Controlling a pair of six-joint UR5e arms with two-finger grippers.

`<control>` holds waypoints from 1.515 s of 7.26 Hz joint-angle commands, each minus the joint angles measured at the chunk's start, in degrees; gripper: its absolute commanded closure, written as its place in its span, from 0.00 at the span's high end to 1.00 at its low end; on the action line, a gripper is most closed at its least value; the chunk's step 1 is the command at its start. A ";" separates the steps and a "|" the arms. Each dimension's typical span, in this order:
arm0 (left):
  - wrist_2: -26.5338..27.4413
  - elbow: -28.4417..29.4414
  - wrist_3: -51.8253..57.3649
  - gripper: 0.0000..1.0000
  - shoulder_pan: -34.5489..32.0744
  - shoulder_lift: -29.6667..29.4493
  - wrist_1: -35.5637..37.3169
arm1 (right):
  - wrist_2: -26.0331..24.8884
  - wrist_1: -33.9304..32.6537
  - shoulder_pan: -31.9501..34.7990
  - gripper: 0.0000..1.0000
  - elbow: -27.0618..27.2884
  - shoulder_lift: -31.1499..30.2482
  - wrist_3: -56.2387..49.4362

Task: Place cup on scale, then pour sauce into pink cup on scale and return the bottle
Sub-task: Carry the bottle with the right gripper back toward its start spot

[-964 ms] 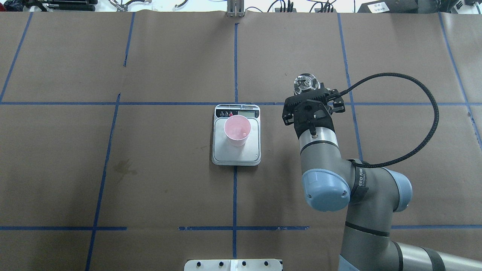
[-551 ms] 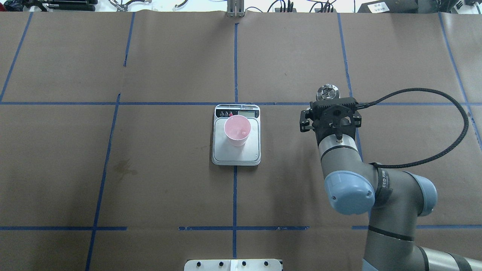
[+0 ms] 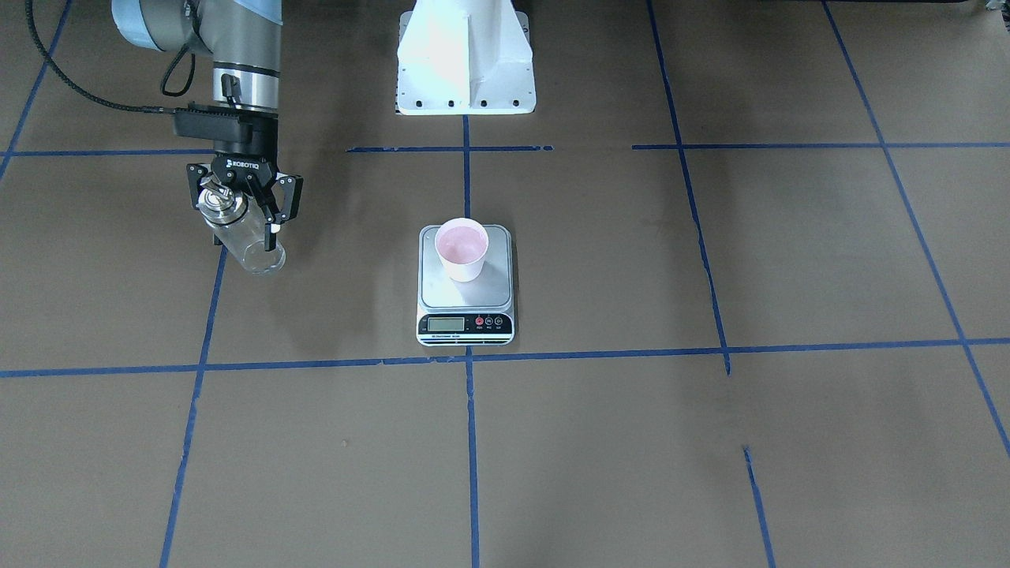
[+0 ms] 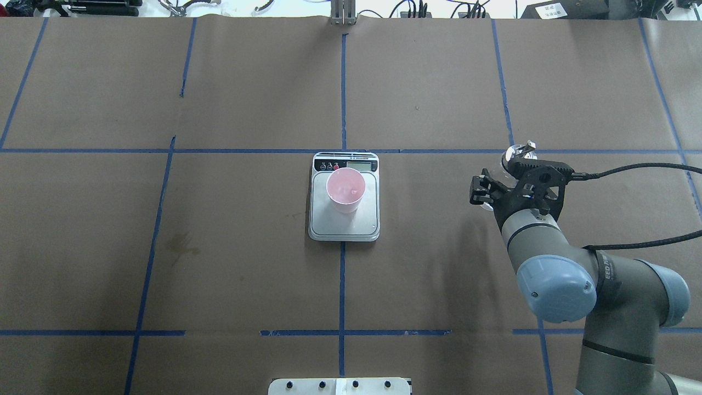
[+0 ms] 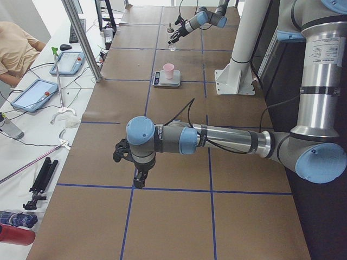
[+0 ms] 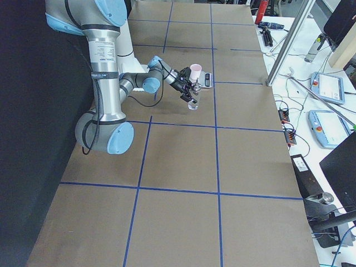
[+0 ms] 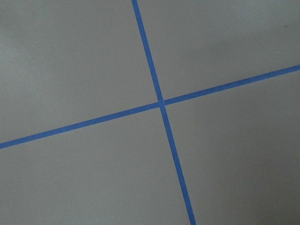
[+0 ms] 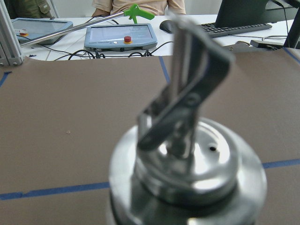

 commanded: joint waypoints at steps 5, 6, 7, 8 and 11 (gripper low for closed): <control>0.01 0.00 0.00 1.00 0.02 0.00 -0.48 | 0.77 0.03 -0.09 0.00 -4.93 -1.21 3.55; 0.01 0.00 0.00 1.00 0.02 0.00 -0.48 | 0.77 0.03 -0.08 0.01 -5.20 -1.29 3.55; 0.01 0.00 0.00 1.00 0.02 0.00 -0.48 | 0.77 0.03 -0.08 0.02 -5.29 -1.30 3.55; 0.01 0.09 0.00 1.00 0.02 0.09 -0.48 | 0.77 0.03 -0.08 0.09 -5.47 -1.30 3.55; 0.01 0.00 0.00 1.00 0.02 0.09 -0.40 | 0.77 0.12 -0.08 0.18 -5.91 -1.47 3.55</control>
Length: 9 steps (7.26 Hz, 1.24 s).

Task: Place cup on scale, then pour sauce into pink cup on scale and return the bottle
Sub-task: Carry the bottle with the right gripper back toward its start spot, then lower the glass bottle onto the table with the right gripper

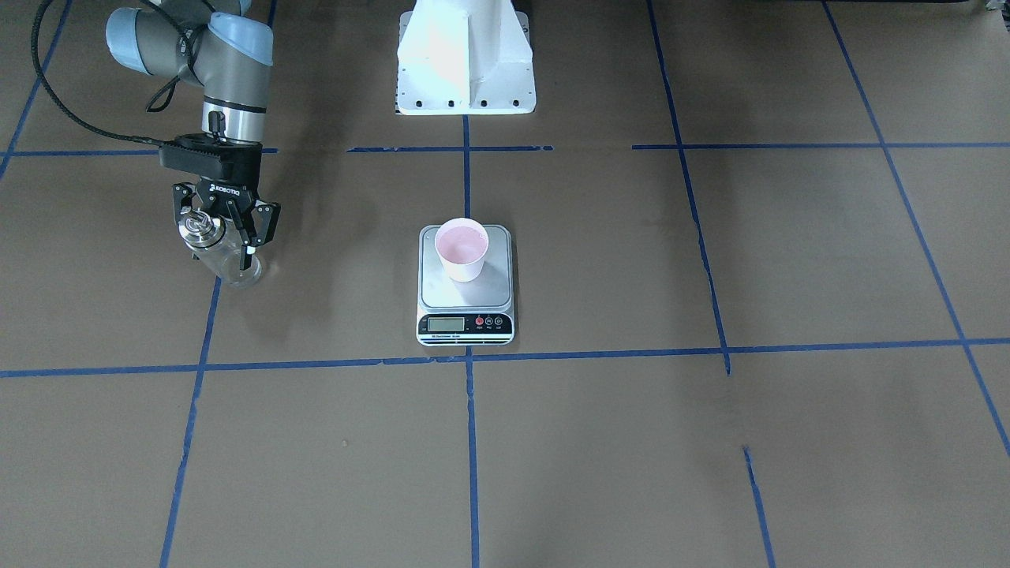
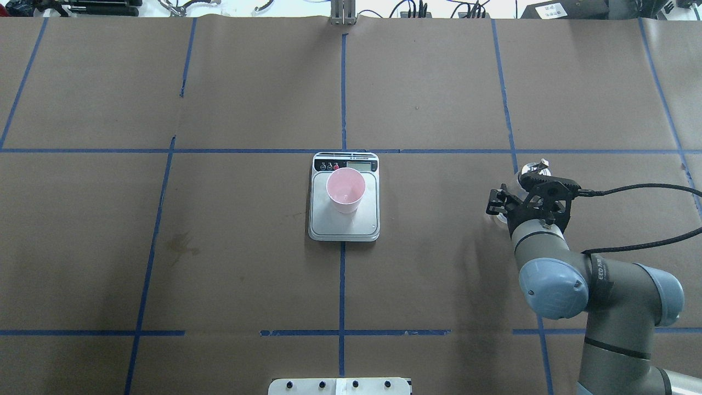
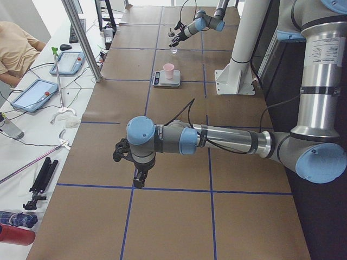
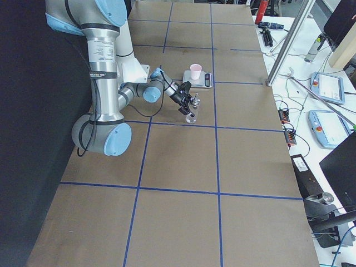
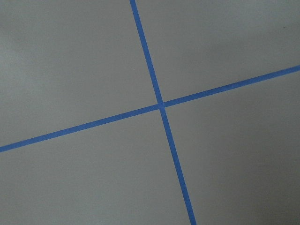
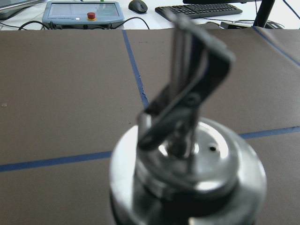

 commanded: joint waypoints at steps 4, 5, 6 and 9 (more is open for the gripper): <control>0.00 0.05 0.00 1.00 0.00 0.01 -0.02 | 0.00 0.01 -0.09 0.51 -0.05 -0.21 0.00; 0.00 0.05 0.00 1.00 0.00 0.01 -0.02 | 0.00 0.01 -0.09 0.59 -0.05 -0.47 0.00; 0.00 -0.04 0.00 1.00 0.00 0.01 -0.02 | -0.09 0.10 0.00 0.82 0.03 -0.47 0.09; 0.00 0.05 0.00 1.00 0.00 0.01 -0.02 | -0.26 0.10 0.00 1.00 0.03 -0.47 0.09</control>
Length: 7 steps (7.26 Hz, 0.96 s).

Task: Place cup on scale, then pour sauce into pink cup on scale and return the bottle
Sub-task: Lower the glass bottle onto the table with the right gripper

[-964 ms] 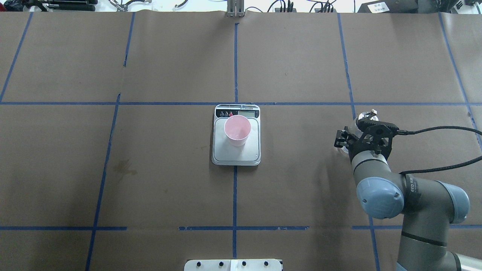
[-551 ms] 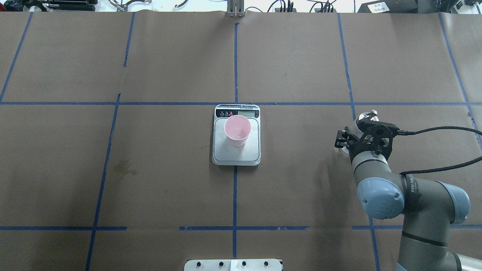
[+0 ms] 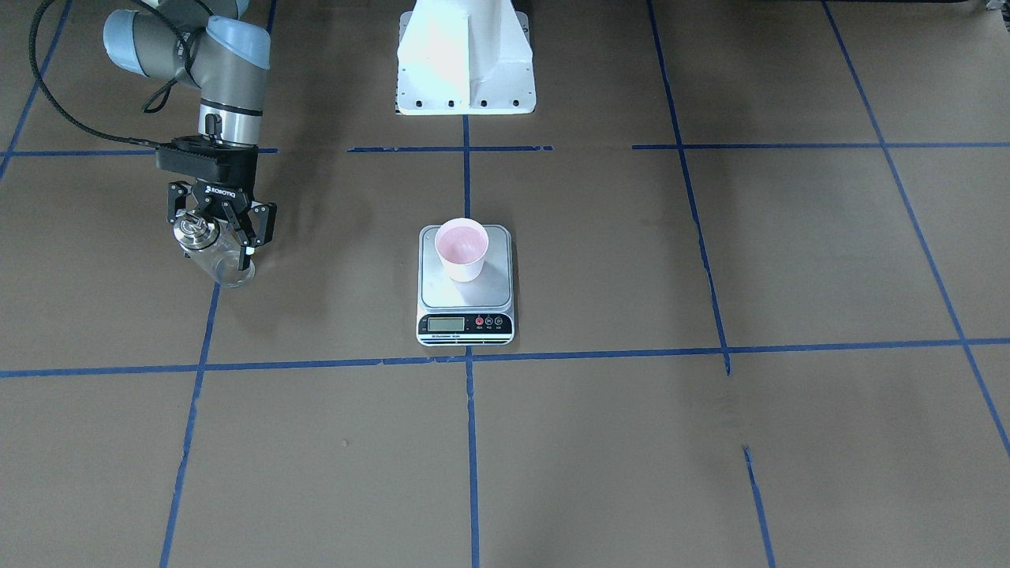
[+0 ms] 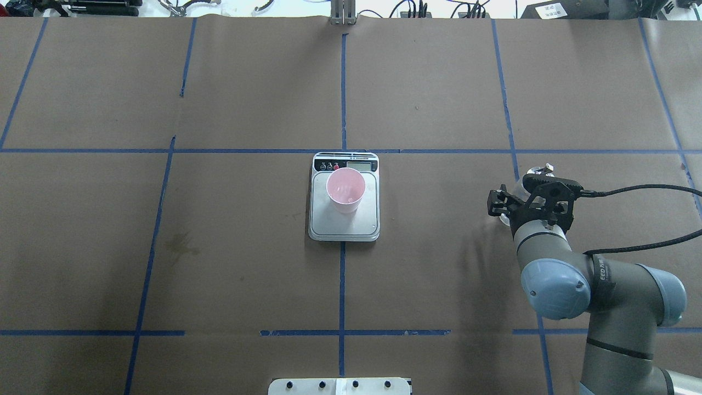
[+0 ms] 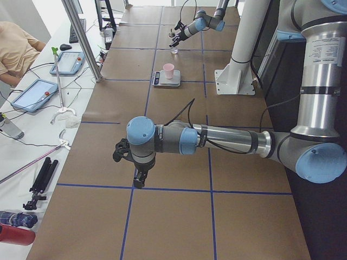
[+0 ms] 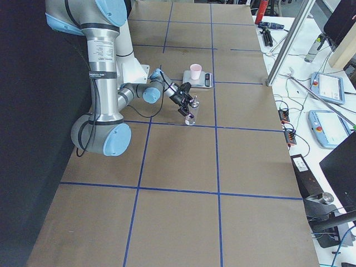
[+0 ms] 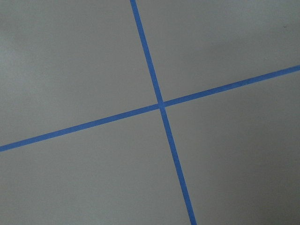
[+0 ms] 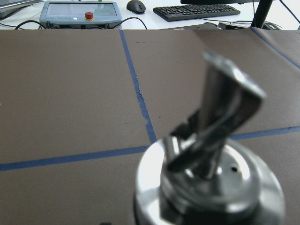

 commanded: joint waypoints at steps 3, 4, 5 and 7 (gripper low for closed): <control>0.00 -0.07 0.00 1.00 0.00 -0.09 0.00 | 0.00 0.09 -0.86 1.00 0.27 -0.96 0.00; 0.00 -0.07 0.00 1.00 0.00 -0.09 0.00 | -0.08 0.18 -2.00 1.00 0.53 -2.10 0.09; 0.00 0.02 0.00 1.00 0.00 0.00 0.00 | -0.26 0.18 -3.15 1.00 0.71 -3.25 1.48; 0.09 0.02 0.00 1.00 0.00 0.00 0.00 | -0.44 0.18 -6.22 1.00 3.68 -7.11 2.38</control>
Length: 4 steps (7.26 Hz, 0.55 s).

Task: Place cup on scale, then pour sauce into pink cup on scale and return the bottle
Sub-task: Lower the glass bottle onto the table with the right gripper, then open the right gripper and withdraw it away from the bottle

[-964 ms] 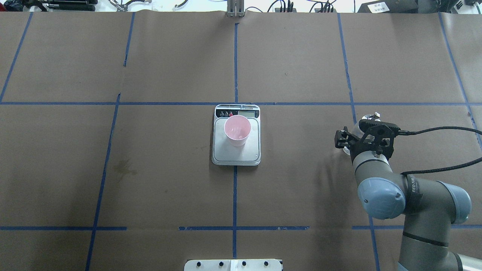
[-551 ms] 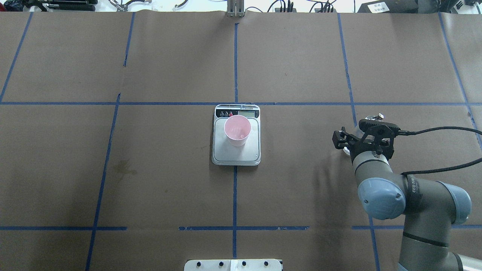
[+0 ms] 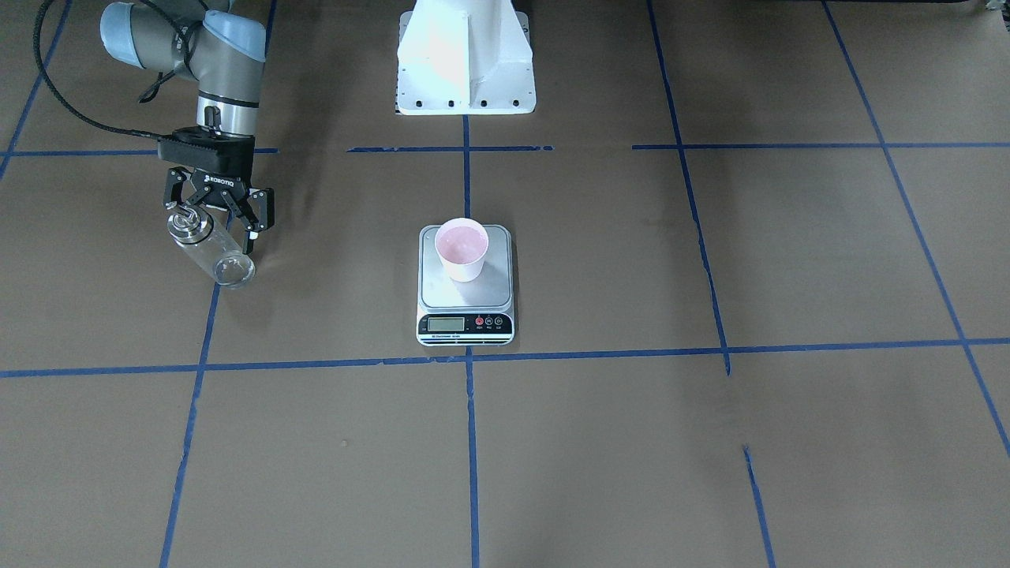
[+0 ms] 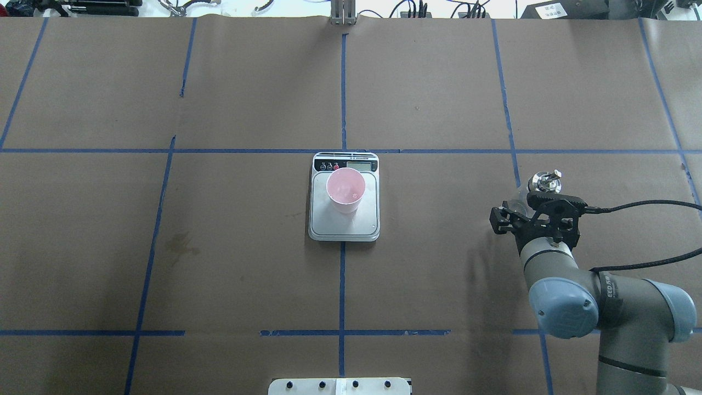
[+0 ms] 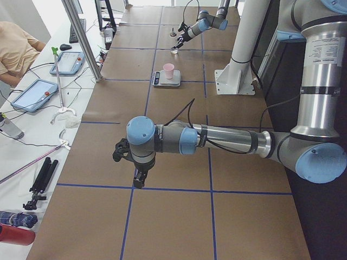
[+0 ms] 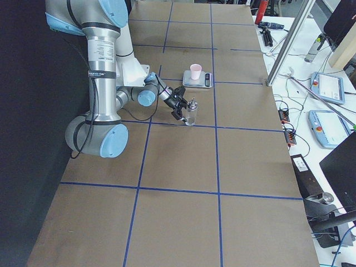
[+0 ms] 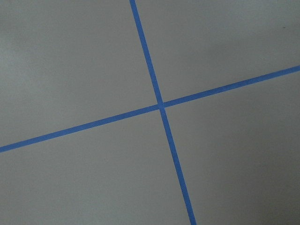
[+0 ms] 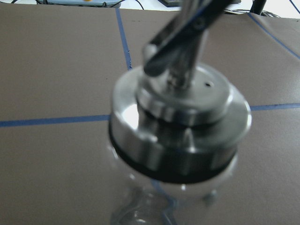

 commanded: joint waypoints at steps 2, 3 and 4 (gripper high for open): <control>0.03 0.01 0.00 1.00 0.00 0.01 0.09 | -0.09 -0.08 -3.66 1.00 7.02 -7.80 0.30; 0.03 -0.07 0.09 1.00 0.00 0.01 0.09 | 0.00 -0.08 -3.66 1.00 9.67 -12.72 -0.49; 0.03 -0.07 0.09 1.00 0.00 0.19 0.09 | 0.44 -0.17 -3.40 1.00 10.30 -14.07 -2.59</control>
